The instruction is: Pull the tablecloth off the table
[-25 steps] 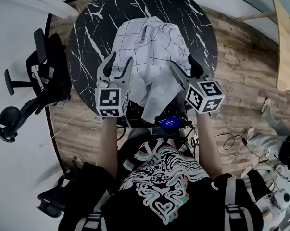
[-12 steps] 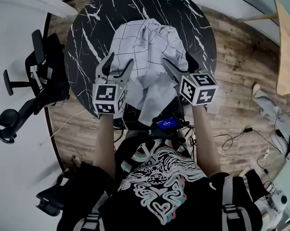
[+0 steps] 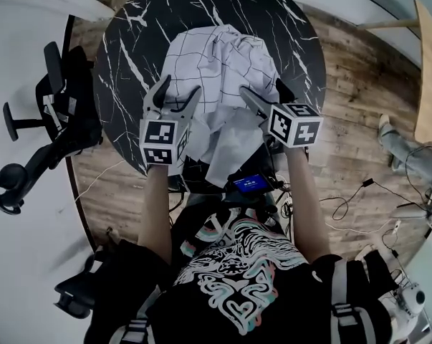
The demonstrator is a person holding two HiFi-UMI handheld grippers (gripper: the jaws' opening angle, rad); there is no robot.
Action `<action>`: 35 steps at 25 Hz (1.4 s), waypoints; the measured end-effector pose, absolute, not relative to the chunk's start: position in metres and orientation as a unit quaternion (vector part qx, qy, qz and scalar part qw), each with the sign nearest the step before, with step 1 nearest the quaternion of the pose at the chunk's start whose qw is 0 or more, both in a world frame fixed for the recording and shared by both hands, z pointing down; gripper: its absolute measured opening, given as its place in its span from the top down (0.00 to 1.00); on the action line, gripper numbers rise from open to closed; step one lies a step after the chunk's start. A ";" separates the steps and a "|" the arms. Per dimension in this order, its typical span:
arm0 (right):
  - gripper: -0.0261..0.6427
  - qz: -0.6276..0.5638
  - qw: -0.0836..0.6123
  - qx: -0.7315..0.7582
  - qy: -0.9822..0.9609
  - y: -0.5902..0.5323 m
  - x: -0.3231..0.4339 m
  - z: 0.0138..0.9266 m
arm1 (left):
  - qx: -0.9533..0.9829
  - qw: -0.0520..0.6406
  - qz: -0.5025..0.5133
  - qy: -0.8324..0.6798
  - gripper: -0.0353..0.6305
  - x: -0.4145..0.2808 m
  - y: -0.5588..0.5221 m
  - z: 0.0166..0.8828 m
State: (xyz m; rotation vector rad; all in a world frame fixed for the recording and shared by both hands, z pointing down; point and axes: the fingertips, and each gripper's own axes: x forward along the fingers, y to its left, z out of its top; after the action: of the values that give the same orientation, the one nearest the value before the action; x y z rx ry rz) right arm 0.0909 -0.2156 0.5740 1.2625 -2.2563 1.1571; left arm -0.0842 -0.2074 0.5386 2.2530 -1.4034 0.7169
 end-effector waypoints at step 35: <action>0.25 0.487 0.176 0.380 -0.766 -0.210 0.067 0.630 | 0.806 0.270 0.248 -0.464 0.46 -0.060 -0.214 0.597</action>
State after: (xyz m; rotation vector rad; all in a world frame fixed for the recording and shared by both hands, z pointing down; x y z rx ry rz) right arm 0.0670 -0.2104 0.6301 1.0777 -2.1702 1.3803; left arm -0.0598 -0.2137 0.5966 2.1732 -1.2511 0.6689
